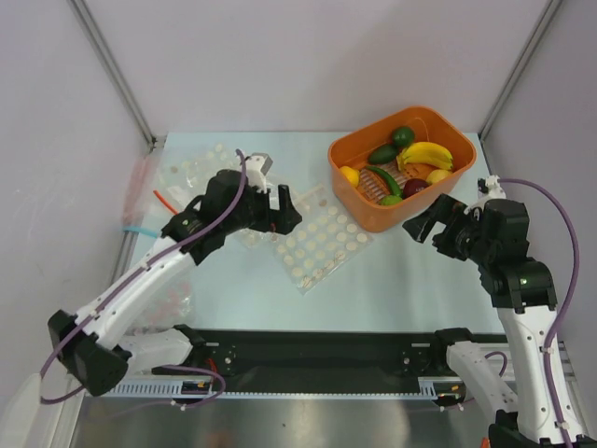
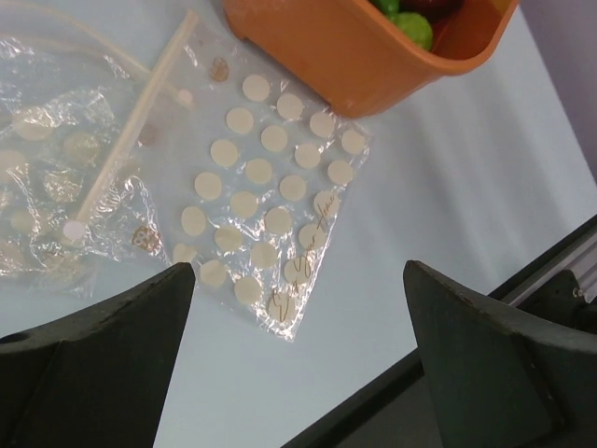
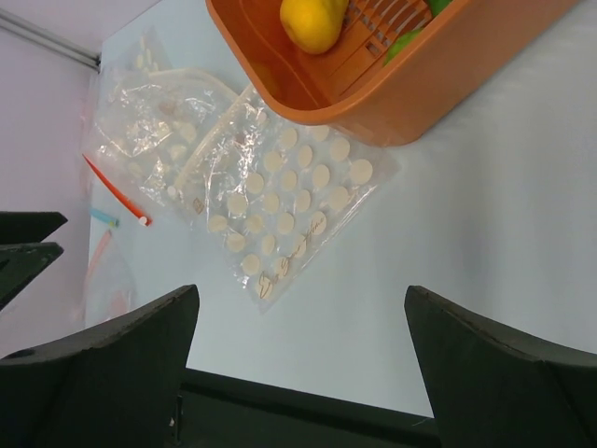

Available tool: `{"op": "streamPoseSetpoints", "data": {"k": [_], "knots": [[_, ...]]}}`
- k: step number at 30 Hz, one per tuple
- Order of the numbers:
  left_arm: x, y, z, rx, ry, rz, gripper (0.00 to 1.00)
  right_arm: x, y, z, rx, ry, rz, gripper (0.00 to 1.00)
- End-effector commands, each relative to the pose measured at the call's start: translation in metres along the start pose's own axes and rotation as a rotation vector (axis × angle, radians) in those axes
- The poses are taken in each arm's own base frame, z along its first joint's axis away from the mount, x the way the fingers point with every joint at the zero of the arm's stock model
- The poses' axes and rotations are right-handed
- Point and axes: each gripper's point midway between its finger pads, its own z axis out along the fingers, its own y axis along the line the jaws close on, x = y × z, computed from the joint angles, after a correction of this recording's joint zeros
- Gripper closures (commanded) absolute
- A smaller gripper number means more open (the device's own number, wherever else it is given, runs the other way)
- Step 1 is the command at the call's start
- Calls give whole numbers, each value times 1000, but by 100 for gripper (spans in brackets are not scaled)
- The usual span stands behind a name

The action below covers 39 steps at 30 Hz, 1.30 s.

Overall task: Place the food in the zip-top bag and seal the zipper
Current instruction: Pick up the zipper food storage bag at the center of the board.

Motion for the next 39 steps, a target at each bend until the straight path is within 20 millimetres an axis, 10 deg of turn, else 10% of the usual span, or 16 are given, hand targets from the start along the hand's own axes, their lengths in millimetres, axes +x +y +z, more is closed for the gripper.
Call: {"op": "streamPoseSetpoints", "data": {"k": [1,18,33,39], "knots": [[-14,3,16,27,44,37,0,-4,4,6,-23,-7,-18,0],[-9,88,155,-12,350,157,14,-20,6,5,-15,-48,-61,0],[44,125,200,-65,537,154,25,-19,2,4,10,-58,-36,0],[56,127,197,-66,566,140,48,-17,0,4,16,-54,-31,0]]}}
